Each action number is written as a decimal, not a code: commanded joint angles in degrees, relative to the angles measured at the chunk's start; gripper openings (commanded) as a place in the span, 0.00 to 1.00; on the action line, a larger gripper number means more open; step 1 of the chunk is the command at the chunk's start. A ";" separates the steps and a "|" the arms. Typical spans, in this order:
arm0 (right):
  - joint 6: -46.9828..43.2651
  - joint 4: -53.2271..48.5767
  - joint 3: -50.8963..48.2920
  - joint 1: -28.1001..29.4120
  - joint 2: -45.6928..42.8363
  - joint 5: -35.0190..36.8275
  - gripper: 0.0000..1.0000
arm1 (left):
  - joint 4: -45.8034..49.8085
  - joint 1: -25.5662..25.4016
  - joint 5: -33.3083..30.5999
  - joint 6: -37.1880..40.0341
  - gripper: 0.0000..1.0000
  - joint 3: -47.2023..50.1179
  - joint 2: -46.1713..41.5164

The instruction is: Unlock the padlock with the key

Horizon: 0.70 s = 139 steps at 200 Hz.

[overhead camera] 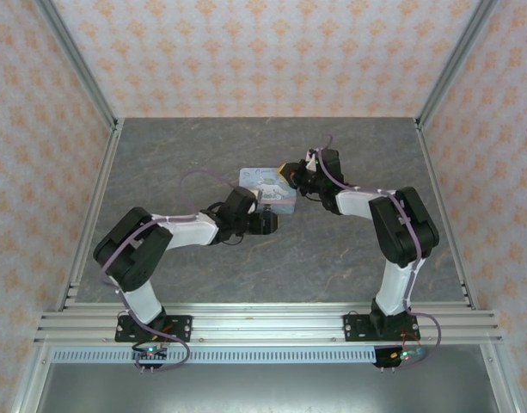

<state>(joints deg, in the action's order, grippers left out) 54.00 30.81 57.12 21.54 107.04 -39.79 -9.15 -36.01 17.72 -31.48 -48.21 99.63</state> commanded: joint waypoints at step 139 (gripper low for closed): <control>-0.78 1.27 -0.47 -0.03 1.89 0.06 0.00 | -12.68 -0.27 -5.00 4.92 0.64 -4.40 8.75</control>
<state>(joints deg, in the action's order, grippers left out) 54.13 31.24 57.10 21.54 108.55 -39.83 -18.79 -36.05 12.82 -26.89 -51.42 107.26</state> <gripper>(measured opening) 0.040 0.637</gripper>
